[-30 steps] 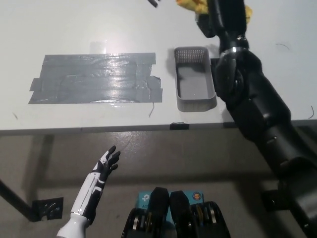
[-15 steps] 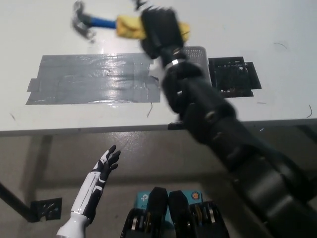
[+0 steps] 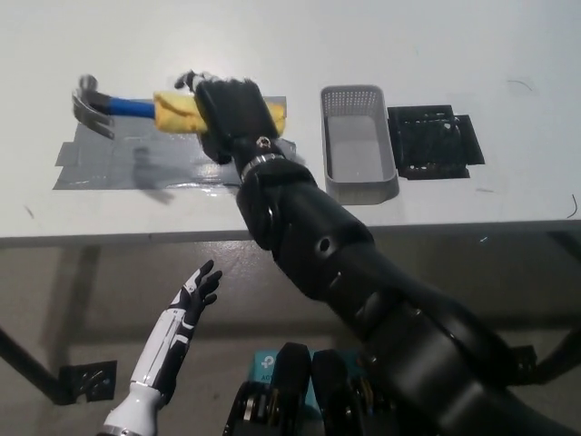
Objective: The robot picks the hammer placed on top of the gray container with right hand and places it on the grey area of the desk
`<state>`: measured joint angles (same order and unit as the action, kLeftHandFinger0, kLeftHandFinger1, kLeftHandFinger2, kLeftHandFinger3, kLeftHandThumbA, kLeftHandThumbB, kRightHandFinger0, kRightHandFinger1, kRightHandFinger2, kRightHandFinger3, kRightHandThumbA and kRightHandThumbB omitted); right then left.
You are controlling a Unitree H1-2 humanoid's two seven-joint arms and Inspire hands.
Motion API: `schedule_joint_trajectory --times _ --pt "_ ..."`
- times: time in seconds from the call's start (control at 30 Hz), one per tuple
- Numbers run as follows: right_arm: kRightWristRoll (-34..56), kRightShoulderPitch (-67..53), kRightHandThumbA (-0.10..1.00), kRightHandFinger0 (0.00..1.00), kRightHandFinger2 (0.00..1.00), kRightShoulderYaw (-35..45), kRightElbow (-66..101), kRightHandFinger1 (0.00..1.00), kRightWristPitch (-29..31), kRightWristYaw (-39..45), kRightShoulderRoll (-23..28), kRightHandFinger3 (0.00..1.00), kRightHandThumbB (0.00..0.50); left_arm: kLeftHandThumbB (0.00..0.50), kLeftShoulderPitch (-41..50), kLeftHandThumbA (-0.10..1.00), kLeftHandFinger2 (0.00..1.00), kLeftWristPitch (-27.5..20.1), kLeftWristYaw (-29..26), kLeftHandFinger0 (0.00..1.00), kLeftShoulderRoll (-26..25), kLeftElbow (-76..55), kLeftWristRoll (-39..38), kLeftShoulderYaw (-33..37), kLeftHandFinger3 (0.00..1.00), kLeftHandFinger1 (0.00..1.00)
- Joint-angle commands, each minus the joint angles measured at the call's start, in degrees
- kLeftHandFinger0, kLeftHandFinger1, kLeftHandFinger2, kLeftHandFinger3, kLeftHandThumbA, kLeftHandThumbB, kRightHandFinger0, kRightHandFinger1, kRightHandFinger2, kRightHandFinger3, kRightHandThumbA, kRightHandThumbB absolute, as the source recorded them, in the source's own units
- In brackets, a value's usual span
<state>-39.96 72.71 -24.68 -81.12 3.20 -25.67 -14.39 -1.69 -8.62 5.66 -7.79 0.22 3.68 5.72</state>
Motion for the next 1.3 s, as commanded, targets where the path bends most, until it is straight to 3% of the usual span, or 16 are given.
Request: schedule_joint_trajectory --times 0.0,0.07,0.13,0.17,0.23,0.27,0.3,0.33,0.37,0.4,0.47,0.6,0.7,0.9,1.1,1.27 --pt "4.39 0.98 -0.10 0.01 0.71 1.95 0.11 0.32 0.14 2.93 -0.08 0.82 0.188 0.172 -0.31 1.00 1.00 0.80 0.98 1.00 0.05 -2.09 -1.12 -0.13 1.00 1.00" --pt "5.00 0.64 -0.10 0.00 0.52 2.26 -0.13 0.21 -0.62 5.00 0.21 0.57 0.197 0.162 -0.44 1.00 1.00 1.01 1.05 1.00 -0.14 -2.27 -1.07 -0.15 1.00 1.00" --pt "5.80 0.54 -0.10 0.00 0.43 2.79 -0.33 0.16 -1.33 7.48 0.55 0.54 0.194 0.154 -0.65 1.00 1.00 0.93 1.17 1.00 -0.21 -2.28 -1.10 -0.05 1.00 1.00" --pt "5.78 0.31 -0.10 0.00 0.36 2.71 -0.33 0.08 -1.36 7.37 0.73 0.46 0.187 0.152 -0.73 1.00 1.00 0.93 1.17 1.00 -0.25 -2.28 -0.86 0.07 1.00 1.00" --pt "6.63 -0.38 -0.10 0.00 0.41 3.23 -0.26 0.07 -0.55 8.24 1.25 0.33 0.179 0.139 -0.83 1.00 1.00 0.42 1.30 1.00 -0.30 -2.03 -0.92 0.20 1.00 1.00" --pt "6.79 -0.48 -0.10 0.00 0.48 3.24 -0.19 0.08 -0.49 8.33 1.30 0.33 0.179 0.138 -0.78 1.00 1.00 0.42 1.34 1.00 -0.34 -2.08 -0.91 0.24 1.00 1.00" --pt "7.68 -0.48 0.01 0.25 0.75 3.92 -0.26 0.36 -0.77 10.33 1.50 0.69 0.188 0.135 -0.92 1.00 1.00 0.13 1.29 1.00 -0.34 -1.83 -0.81 0.26 1.00 1.00" --pt "8.33 -0.43 0.09 0.29 0.68 4.41 -0.33 0.38 -1.34 12.20 1.67 0.82 0.197 0.135 -1.07 1.00 1.00 -0.04 1.29 1.00 -0.38 -1.64 -0.76 0.29 1.00 1.00" --pt "8.79 -0.13 0.26 0.52 0.95 4.72 -0.42 0.65 -2.08 14.89 1.86 1.00 0.219 0.134 -1.16 1.00 1.00 0.14 1.36 1.00 -0.38 -1.68 -0.71 0.38 1.00 1.00" --pt "8.97 0.17 0.41 0.78 1.00 4.75 -0.44 1.00 -3.03 17.47 2.06 1.00 0.283 0.134 -1.30 1.00 1.00 0.30 1.34 1.00 -0.39 -1.65 -0.46 0.48 1.00 1.00" --pt "9.11 0.05 0.52 1.00 1.00 4.66 -0.34 1.00 -3.33 18.95 2.34 1.00 0.329 0.126 -1.37 1.00 1.00 0.85 1.58 1.00 -0.43 -1.91 -0.69 0.60 1.00 1.00" --pt "9.03 -0.33 0.68 1.00 1.00 4.17 -0.11 1.00 -2.88 20.24 2.84 1.00 0.379 0.119 -1.51 1.00 1.00 0.64 1.72 1.00 -0.77 -1.70 -0.44 0.63 1.00 1.00" --pt "10.05 0.24 0.82 1.00 1.00 4.46 0.32 1.00 -2.57 22.97 3.20 1.00 0.494 0.113 -1.47 1.00 1.00 0.52 1.78 1.00 -0.83 -1.57 -0.46 0.67 1.00 1.00" --pt "15.41 3.52 1.00 1.00 1.00 8.78 3.29 1.00 1.45 26.20 3.42 1.00 0.500 0.128 -1.78 1.00 1.00 1.17 1.95 1.00 -0.95 -1.79 -0.89 0.68 1.00 1.00" --pt "20.47 8.29 1.00 1.00 1.00 14.45 13.59 1.00 8.97 24.12 2.56 1.00 0.500 0.123 -2.18 1.00 1.00 0.15 2.29 1.00 -0.93 -1.35 -0.76 0.73 1.00 1.00" --pt "15.12 10.43 1.00 1.00 1.00 14.13 28.77 1.00 10.97 12.45 4.67 1.00 0.500 0.091 -2.42 1.00 1.00 -0.80 2.16 1.00 -0.98 -0.67 -0.40 0.53 1.00 1.00"
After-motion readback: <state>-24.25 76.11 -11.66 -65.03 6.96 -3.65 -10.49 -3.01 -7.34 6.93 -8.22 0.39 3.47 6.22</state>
